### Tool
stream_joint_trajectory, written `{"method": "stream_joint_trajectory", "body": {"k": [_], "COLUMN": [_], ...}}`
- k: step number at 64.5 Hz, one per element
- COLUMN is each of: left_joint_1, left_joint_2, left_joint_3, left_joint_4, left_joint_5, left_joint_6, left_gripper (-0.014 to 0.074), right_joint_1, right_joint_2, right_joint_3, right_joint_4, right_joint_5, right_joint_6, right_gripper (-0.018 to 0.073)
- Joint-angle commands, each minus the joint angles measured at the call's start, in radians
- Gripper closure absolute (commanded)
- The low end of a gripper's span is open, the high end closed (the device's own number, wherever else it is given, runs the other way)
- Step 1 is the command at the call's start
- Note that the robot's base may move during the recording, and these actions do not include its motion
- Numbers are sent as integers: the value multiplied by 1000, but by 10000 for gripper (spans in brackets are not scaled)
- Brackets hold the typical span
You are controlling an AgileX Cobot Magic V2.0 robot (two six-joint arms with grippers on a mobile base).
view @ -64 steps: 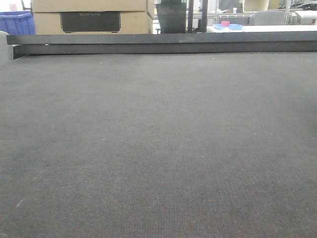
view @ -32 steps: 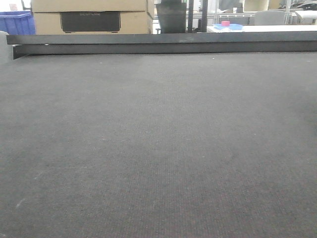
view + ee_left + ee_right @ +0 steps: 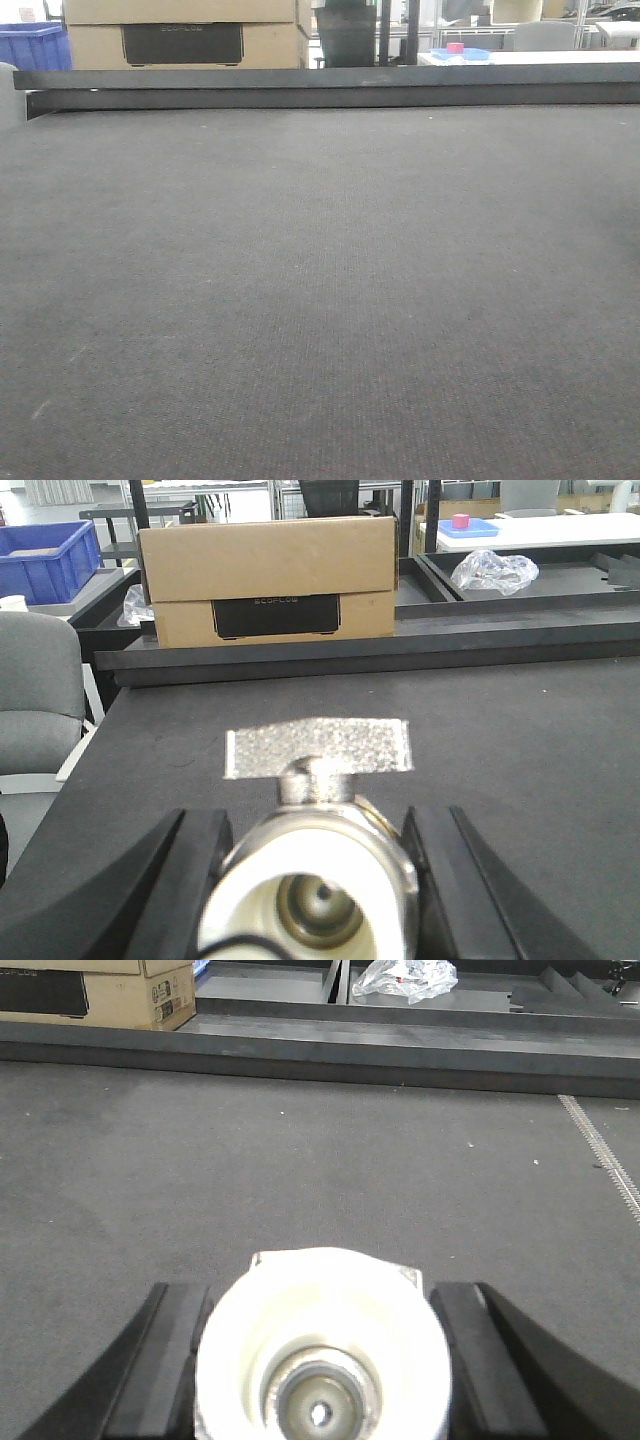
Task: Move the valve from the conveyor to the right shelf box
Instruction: 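Drive the base away from the conveyor holding both valves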
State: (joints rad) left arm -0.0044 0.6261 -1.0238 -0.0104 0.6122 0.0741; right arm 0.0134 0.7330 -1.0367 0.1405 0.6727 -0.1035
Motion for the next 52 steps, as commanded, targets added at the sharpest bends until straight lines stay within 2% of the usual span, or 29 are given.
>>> {"method": "stream_joint_trajectory", "body": {"k": [1, 52], "left_joint_1": [-3, -3], "left_joint_2": [-10, -10], "left_joint_3": [-13, -13], "left_joint_4": [-6, -6], "left_joint_5": [-55, -55], "left_joint_6": [-7, -7], "left_gripper": [708, 708], "right_joint_1": [0, 0], "right_joint_2": [-9, -9], "right_joint_3": [-19, -19], "right_joint_4": [-2, -2], "right_joint_5": [-77, -77], "right_joint_6": [-3, -3], "right_gripper": [713, 713]}}
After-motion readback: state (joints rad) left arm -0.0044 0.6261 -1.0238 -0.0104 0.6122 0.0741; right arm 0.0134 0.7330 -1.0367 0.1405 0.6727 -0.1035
